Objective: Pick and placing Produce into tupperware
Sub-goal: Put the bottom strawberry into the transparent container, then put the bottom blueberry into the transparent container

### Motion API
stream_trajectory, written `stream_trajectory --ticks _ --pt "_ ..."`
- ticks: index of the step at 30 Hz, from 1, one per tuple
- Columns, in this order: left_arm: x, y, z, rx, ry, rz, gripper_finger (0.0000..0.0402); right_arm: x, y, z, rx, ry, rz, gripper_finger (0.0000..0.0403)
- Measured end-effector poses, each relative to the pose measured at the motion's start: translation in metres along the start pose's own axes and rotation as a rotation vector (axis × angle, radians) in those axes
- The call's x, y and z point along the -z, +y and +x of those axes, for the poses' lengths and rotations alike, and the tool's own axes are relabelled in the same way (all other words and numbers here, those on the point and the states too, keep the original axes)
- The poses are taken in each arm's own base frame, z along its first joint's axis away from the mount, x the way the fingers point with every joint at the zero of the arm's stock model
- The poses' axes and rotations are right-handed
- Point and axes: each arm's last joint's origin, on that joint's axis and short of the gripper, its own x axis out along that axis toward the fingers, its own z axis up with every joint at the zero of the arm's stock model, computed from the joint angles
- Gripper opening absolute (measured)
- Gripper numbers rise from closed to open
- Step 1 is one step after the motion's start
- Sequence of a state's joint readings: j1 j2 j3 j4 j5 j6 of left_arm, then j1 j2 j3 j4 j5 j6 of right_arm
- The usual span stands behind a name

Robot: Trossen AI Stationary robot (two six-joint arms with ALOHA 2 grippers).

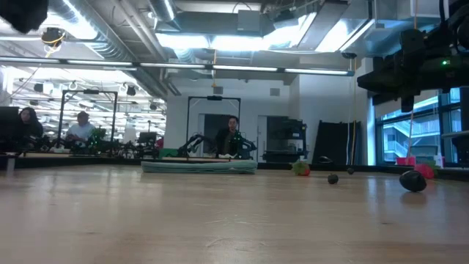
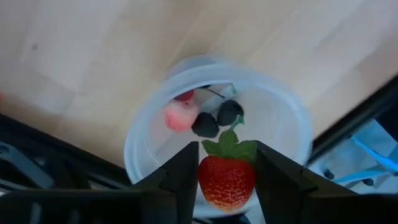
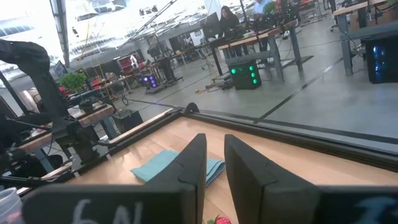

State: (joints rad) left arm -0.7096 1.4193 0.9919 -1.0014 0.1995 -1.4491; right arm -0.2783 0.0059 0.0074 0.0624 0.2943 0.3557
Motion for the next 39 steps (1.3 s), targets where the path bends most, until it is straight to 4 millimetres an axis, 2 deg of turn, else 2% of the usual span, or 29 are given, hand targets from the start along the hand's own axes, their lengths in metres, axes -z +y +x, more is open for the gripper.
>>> stream_trajectory --ticks 4,13,16,19,23,27,30,32,39 --pt "0.0 0.004 0.012 0.006 0.003 -0.006 0.0129 0.0 0.0 0.0 0.0 0.0 0.001 0.0061" --pt "0.001 0.004 0.011 -0.001 0.014 0.03 0.0094 0.0 0.0 0.0 0.0 0.0 0.001 0.0061" --pt "0.001 -0.003 -0.001 0.04 -0.005 0.084 0.0085 0.0 0.0 0.0 0.0 0.001 0.002 0.0061" --pt "0.001 -0.008 -0.023 0.11 -0.073 0.136 0.0078 0.0 0.0 0.0 0.0 -0.001 0.008 0.0061" --pt "-0.007 -0.009 -0.056 0.187 -0.301 0.172 0.0069 -0.002 0.001 0.0 -0.009 -0.024 0.016 0.0061" --pt "-0.03 0.0 -0.076 0.159 -0.608 0.181 0.0062 -0.005 0.002 0.0 -0.018 -0.05 0.024 0.0061" --pt "-0.051 0.005 -0.086 0.095 -0.771 0.181 0.0056 -0.005 0.002 0.0 -0.02 -0.054 0.025 0.0061" --pt "-0.066 0.006 -0.091 0.044 -0.858 0.239 0.0053 -0.005 0.002 0.0 -0.02 -0.054 0.025 0.0061" --pt "-0.131 -0.011 -0.107 0.058 -1.117 0.467 0.0038 -0.005 0.002 0.0 -0.02 -0.054 0.023 0.0061"
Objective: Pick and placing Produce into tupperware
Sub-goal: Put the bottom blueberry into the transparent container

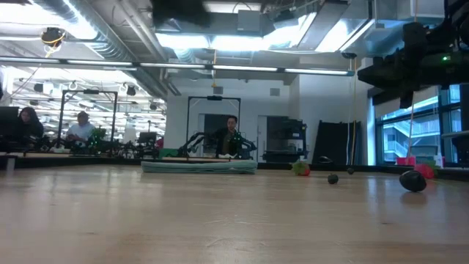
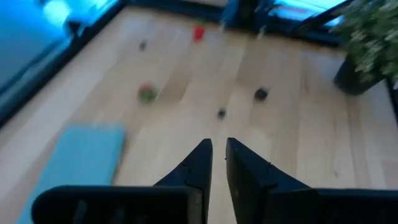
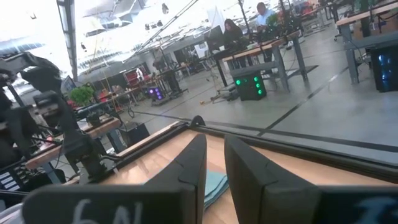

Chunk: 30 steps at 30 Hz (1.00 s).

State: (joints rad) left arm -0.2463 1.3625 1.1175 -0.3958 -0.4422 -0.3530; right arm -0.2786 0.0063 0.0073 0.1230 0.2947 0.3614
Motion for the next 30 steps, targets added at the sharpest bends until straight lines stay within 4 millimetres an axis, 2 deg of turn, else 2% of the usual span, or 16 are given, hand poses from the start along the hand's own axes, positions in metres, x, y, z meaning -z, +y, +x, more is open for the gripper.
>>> stream_trajectory --ticks 3,7,11,15,20,26,30 --pt "-0.008 0.005 0.021 0.06 -0.044 0.07 0.0033 0.0 0.0 0.0 0.0 0.0 -0.001 0.0061" --pt "-0.007 0.015 0.052 0.163 -0.004 0.108 0.0038 0.0 0.0 0.0 0.0 0.0 -0.002 0.0061" --pt "0.001 0.021 0.087 0.161 0.015 0.141 0.007 0.0 0.0 0.0 0.0 0.001 -0.003 0.0061" --pt "0.004 0.02 0.117 0.228 -0.059 0.187 0.0099 0.0 0.0 0.0 0.0 0.001 -0.004 0.0061" --pt "0.012 0.023 0.149 0.338 -0.106 0.141 0.0135 0.0 0.0 0.0 0.0 0.001 -0.007 0.0061" --pt "0.031 0.031 0.179 0.297 -0.062 0.071 0.0183 0.001 0.0 0.0 0.003 0.007 -0.033 0.0061" --pt "0.041 0.032 0.192 0.247 -0.056 -0.024 0.0197 0.003 -0.001 0.0 0.01 0.027 -0.039 0.0061"
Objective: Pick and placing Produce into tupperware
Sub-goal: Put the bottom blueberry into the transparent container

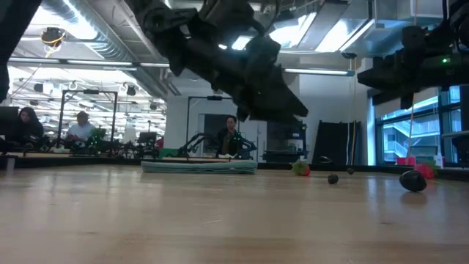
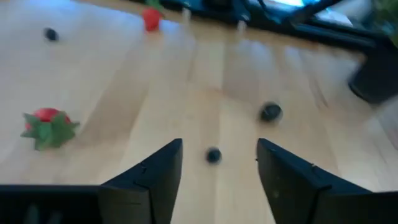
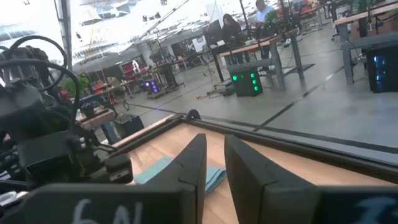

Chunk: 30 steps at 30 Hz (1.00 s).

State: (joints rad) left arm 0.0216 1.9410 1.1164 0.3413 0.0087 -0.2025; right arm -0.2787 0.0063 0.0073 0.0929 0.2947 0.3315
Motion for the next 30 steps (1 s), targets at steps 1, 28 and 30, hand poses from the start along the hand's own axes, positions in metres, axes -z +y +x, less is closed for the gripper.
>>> stream_trajectory --ticks 1,28,30 --pt "0.0 0.0 0.002 -0.008 -0.023 -0.002 0.0199 0.001 0.0 0.0 0.002 0.006 -0.002 0.0061" --pt "0.015 -0.003 0.035 0.009 -0.316 0.19 0.014 0.002 -0.001 0.0 0.006 0.017 -0.001 0.0061" --pt "0.023 -0.001 0.04 0.012 -0.303 0.16 0.0133 0.002 -0.001 0.0 0.006 0.017 -0.002 0.0061"
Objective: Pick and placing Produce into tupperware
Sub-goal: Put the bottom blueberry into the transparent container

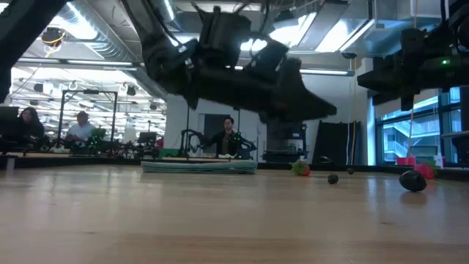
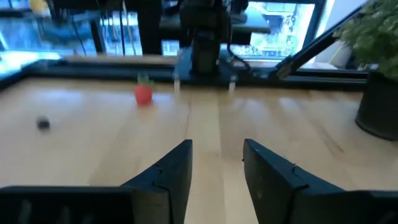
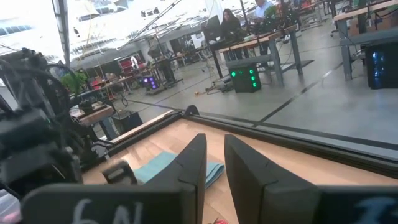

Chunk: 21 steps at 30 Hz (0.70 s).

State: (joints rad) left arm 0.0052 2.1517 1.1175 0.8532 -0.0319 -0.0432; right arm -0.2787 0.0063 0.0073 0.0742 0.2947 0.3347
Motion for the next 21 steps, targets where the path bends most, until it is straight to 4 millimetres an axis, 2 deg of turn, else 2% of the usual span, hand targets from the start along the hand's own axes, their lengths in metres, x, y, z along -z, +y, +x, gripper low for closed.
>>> stream_trajectory --ticks 4,6,15,21 --pt "0.021 0.0 0.004 -0.003 0.055 -0.069 0.0122 0.0 0.0 0.0 0.0 0.0 0.0 0.0061" --pt "0.025 -0.002 0.005 -0.004 0.069 -0.122 0.0117 0.0 0.0 0.0 0.0 0.0 0.0 0.0061" --pt "0.022 -0.007 0.004 0.023 0.048 -0.078 0.0095 0.001 0.0 0.0 0.001 0.005 -0.003 0.0061" --pt "0.022 -0.007 0.004 0.064 0.058 -0.098 0.0128 0.001 0.0 0.0 0.003 0.008 -0.005 0.0061"
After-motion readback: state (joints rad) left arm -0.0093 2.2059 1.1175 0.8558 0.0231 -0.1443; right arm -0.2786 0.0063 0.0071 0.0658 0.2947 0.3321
